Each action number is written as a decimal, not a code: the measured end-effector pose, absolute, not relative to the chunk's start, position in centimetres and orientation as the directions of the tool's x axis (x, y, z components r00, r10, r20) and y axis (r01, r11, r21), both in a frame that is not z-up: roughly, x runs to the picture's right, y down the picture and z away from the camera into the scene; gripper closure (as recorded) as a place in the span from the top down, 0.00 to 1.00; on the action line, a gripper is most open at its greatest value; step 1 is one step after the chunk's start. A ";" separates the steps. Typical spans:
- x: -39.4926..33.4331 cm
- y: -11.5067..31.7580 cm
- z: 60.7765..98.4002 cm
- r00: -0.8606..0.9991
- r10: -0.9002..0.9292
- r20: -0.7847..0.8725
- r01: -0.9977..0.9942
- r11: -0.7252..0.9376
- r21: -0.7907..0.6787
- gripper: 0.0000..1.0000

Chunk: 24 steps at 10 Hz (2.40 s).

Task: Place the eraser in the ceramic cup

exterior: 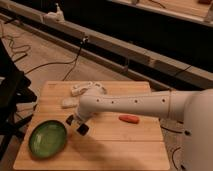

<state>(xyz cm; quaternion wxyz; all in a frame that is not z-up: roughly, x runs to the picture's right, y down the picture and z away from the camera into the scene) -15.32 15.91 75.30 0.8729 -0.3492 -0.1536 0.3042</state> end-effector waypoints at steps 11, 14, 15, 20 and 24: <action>-20.1 -2.9 66.2 0.416 0.730 0.543 -0.190 0.653 -0.733 0.00; -15.7 -3.5 68.3 0.476 0.714 0.513 -0.280 0.676 -0.681 0.00; -14.2 -4.0 69.0 0.498 0.708 0.500 -0.315 0.686 -0.656 0.00; -8.1 -6.8 69.9 0.552 0.702 0.450 -0.478 0.709 -0.519 0.00; -6.2 -4.8 71.6 0.477 0.764 0.435 -0.554 0.645 -0.527 0.00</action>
